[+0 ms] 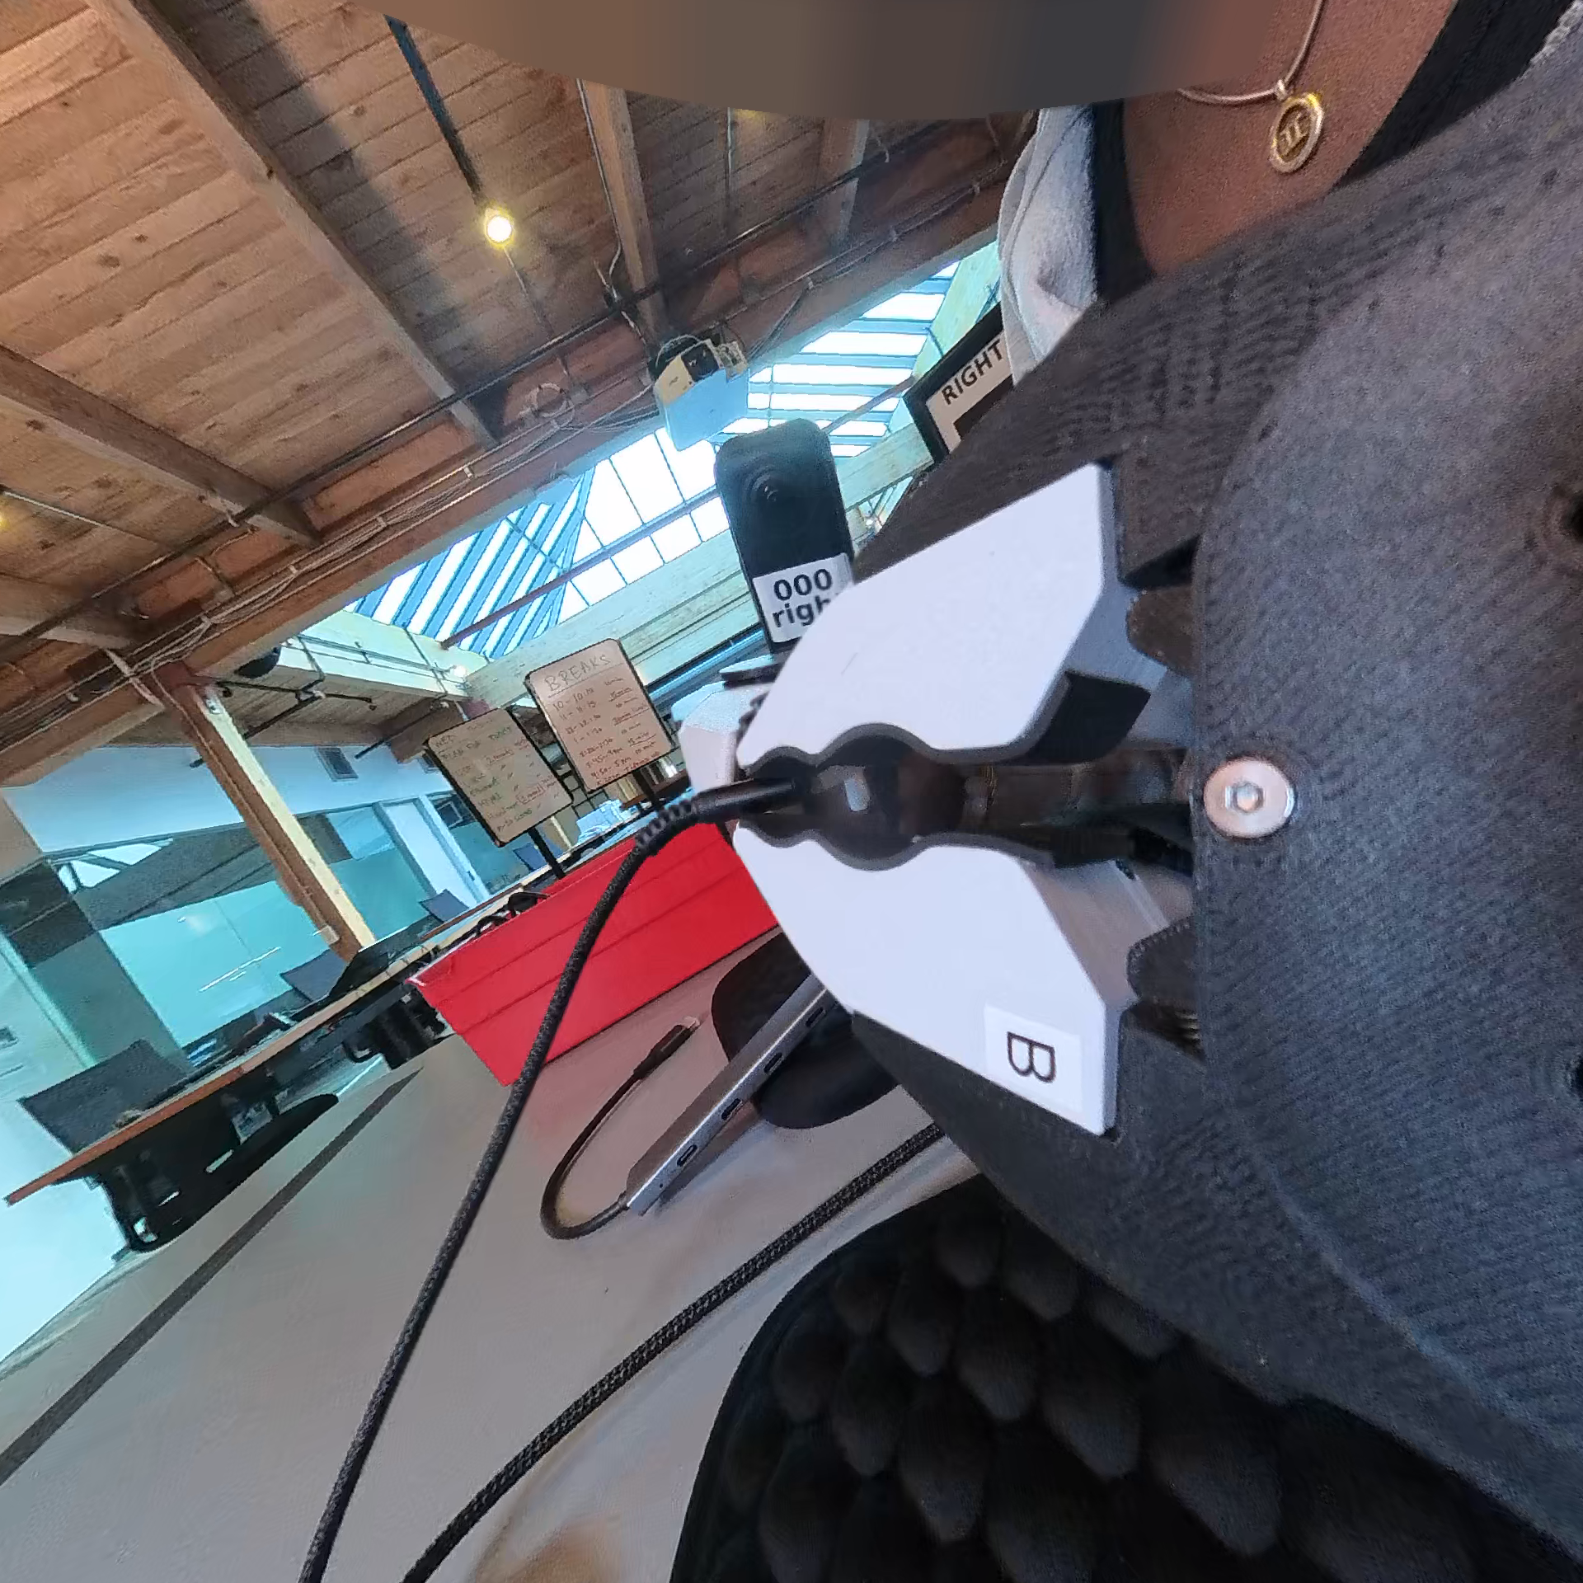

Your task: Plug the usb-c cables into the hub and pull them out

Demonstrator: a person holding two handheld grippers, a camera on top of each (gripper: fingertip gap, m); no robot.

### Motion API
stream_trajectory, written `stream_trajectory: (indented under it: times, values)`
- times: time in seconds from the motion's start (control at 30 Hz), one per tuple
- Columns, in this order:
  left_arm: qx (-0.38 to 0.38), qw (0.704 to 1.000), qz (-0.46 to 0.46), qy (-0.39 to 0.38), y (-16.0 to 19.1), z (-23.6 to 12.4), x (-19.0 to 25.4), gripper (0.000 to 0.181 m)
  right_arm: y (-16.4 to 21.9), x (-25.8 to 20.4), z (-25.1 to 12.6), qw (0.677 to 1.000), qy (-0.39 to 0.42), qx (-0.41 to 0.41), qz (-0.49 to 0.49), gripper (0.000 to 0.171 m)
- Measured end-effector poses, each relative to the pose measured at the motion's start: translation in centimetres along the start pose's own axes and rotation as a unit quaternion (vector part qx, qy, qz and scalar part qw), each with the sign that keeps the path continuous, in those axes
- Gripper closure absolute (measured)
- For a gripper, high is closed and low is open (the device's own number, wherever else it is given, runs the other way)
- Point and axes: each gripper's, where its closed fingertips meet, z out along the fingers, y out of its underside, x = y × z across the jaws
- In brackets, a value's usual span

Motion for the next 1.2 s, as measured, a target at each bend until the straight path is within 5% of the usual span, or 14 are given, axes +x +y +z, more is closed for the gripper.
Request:
stream_trajectory:
  times: [0.03, 0.6, 0.67, 0.77, 0.9, 1.03, 1.2]
  values:
    - [0.001, 1.0, 0.0, 0.0, 0.0, 0.0, 0.0, 0.172, 0.0, 0.0, 0.0, 1.0, 0.001, 0.001, -0.002, 0.16]
    - [-0.131, 0.99, 0.007, 0.048, 2.9, -0.3, 1.5, 0.172, -0.5, -2.4, -1.8, 0.972, -0.195, 0.0, -0.128, 0.161]
    - [-0.109, 0.992, 0.038, 0.044, 2.4, 0.0, 1.5, 0.172, -0.6, -1.8, -1.9, 0.979, -0.187, -0.017, -0.081, 0.16]
    - [-0.067, 0.994, 0.077, 0.035, 1.0, 0.0, 0.7, 0.173, -0.5, 2.7, -3.2, 0.985, -0.111, -0.068, 0.112, 0.143]
    - [-0.028, 0.996, 0.06, 0.051, 0.1, -0.1, -0.3, 0.172, 3.8, 4.6, -6.6, 0.869, -0.099, -0.164, 0.456, 0.132]
    - [-0.029, 0.996, 0.068, 0.056, 0.3, -0.1, -0.5, 0.172, 8.5, 2.4, -8.1, 0.773, -0.086, -0.246, 0.579, 0.125]
    - [-0.033, 0.995, 0.073, 0.059, 0.5, -0.3, -0.6, 0.172, 9.2, 1.5, -7.2, 0.666, -0.097, -0.217, 0.707, 0.137]
